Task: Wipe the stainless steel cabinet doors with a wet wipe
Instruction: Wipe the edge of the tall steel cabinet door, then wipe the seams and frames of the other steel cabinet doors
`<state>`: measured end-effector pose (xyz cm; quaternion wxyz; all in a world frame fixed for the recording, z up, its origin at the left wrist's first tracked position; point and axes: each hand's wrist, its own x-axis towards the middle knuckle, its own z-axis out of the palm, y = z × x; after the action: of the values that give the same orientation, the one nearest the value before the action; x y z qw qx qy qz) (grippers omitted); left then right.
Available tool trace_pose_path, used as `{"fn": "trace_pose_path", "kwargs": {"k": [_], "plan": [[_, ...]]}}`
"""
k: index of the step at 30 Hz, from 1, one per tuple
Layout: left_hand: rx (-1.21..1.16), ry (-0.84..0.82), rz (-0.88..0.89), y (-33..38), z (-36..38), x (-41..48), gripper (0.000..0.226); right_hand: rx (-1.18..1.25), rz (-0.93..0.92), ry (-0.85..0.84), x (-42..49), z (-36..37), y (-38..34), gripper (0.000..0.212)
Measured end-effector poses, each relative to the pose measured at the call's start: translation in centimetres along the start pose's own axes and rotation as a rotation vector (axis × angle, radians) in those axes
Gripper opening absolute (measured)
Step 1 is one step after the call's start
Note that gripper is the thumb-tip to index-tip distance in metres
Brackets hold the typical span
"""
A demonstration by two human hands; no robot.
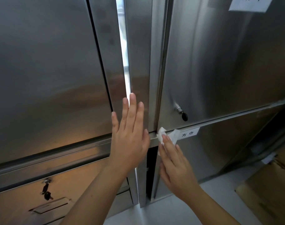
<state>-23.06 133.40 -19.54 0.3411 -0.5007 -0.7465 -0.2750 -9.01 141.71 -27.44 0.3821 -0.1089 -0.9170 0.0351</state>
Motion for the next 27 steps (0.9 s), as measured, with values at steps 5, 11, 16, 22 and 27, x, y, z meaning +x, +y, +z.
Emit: {"fn": "trace_pose_path", "kwargs": {"k": [5,11,16,22,27], "plan": [[-0.033,-0.009,0.018,2.8,-0.9,-0.3,0.065,0.053,0.067,0.093,0.0,-3.4,0.6,0.054],[-0.066,0.000,0.028,9.2,-0.9,1.3,0.065,0.019,0.083,0.238,-1.5,-9.0,4.4,0.051],[-0.154,0.001,0.116,18.5,0.3,3.0,0.064,-0.156,0.060,0.318,-4.6,-15.7,10.0,0.038],[-0.249,0.018,0.196,29.4,2.1,5.0,0.065,-0.301,0.084,0.337,-9.2,-24.3,16.7,0.029],[-0.297,0.011,0.246,37.0,3.6,6.5,0.065,-0.366,0.169,0.364,-12.5,-30.6,21.1,0.031]]}}
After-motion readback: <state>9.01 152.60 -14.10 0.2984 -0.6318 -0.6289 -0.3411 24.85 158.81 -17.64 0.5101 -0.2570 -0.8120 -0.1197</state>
